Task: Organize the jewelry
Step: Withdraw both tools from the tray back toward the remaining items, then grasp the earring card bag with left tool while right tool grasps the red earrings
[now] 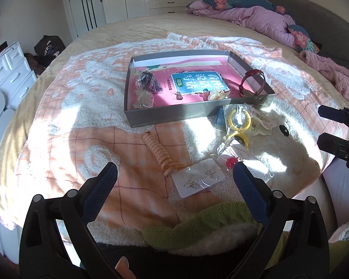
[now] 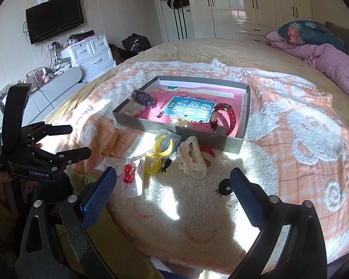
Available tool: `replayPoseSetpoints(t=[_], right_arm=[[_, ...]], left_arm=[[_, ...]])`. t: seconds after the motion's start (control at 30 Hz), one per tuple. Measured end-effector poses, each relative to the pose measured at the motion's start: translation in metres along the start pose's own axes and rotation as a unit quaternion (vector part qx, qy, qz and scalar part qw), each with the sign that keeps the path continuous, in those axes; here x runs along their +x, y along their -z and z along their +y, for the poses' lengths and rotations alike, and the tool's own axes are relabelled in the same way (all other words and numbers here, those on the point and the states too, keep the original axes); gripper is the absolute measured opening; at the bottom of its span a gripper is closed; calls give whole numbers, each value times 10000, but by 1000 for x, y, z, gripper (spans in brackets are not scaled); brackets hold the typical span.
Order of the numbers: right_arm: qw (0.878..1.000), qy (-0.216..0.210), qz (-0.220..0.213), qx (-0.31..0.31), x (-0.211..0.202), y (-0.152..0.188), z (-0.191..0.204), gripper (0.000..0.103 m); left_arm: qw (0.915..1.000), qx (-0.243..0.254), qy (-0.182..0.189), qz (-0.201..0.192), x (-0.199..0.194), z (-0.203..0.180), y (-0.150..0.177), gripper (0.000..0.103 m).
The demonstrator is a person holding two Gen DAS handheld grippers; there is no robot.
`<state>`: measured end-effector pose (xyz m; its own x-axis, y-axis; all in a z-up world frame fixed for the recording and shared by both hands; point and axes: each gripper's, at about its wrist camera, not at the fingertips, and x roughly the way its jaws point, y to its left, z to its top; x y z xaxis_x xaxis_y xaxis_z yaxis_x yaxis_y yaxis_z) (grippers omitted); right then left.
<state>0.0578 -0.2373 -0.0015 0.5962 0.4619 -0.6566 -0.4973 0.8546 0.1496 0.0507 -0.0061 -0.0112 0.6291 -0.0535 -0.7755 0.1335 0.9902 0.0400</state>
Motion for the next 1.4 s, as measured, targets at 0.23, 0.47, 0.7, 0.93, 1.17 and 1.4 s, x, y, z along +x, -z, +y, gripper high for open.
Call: replayPoseSetpoints(t=[0.23,0.47,0.7,0.93,1.17,1.4], right_arm=[[9994,-166,286,-69,15,14,11,97],[9987,-229,442,-69,31,23,19,97],[9982,-203,550,-97,50,26,26,97],[9953,-495,828,-87,75,27,36,80],[9928,-741,941,-88,94,26,39,39],[9929,-854,810,-164,83,24,32,29]], left_arm=[[9997,117,-12,203,7,-5,12,93],[9993,53,38,357,15,-1,19,93],[9978,-152,375,531,31,5,24,93],[9949,-387,679,634,39,12,25,86],[9913,-494,936,779,48,11,24,78],[9901,-473,961,910,61,0,17,78]])
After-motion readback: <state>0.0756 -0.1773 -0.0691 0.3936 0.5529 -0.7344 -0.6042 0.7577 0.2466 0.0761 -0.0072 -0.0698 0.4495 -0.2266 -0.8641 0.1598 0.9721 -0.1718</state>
